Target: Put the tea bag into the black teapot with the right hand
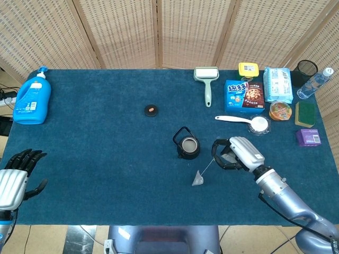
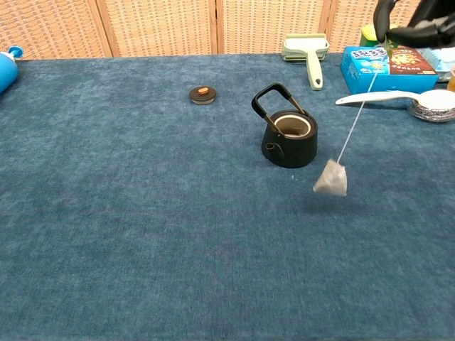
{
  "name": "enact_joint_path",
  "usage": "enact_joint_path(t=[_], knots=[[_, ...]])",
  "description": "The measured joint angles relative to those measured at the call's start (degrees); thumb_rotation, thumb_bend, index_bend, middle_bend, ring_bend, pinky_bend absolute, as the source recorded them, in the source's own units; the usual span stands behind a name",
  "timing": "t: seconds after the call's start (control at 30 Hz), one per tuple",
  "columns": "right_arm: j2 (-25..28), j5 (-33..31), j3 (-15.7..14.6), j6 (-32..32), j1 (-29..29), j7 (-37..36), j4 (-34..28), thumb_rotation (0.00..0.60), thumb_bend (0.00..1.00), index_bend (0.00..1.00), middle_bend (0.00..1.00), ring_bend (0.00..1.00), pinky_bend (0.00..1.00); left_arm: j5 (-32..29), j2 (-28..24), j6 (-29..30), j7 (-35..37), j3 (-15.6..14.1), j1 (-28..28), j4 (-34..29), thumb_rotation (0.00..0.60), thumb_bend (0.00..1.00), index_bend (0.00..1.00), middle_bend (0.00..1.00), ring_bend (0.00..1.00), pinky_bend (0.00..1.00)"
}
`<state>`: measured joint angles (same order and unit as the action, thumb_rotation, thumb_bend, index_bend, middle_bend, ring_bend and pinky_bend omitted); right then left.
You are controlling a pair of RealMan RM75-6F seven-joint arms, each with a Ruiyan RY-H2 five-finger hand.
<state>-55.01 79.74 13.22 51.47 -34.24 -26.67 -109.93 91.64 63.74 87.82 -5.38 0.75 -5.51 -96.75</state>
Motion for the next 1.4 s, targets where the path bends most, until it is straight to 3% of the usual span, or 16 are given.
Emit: enact_joint_path(t=[0.5,0.97,1.4], knots=[[2.3,-4.4,4.9,-5.8,-6.1,-7.6,0.6,0.6,0.56,0.56,1.0,1.0,1.0,-0.9,0.3,0.8,2.5,-0.2,1.1,2.3,0.6,0.32,0.19,0.19,0.12,0.15],[0.9,-9.9,6.5,-9.0,-9.5,-5.9,2.1,0.6,0.55,0.56,1.0,1.0,1.0,-1.3,0.9,0.6,4.6,-0.2,1.4,4.7,0.6,0.32,0.19,0.19,0.12,0.15],[-4.1,-17.9,7.1,-12.7,-14.1,-2.0,7.9,0.6,0.55,0.56,1.0,1.0,1.0,-2.5,1.9,-0.5,6.8,-0.1,1.3,7.5,0.6,0.32,0.19,0.19,0.12,0.15]])
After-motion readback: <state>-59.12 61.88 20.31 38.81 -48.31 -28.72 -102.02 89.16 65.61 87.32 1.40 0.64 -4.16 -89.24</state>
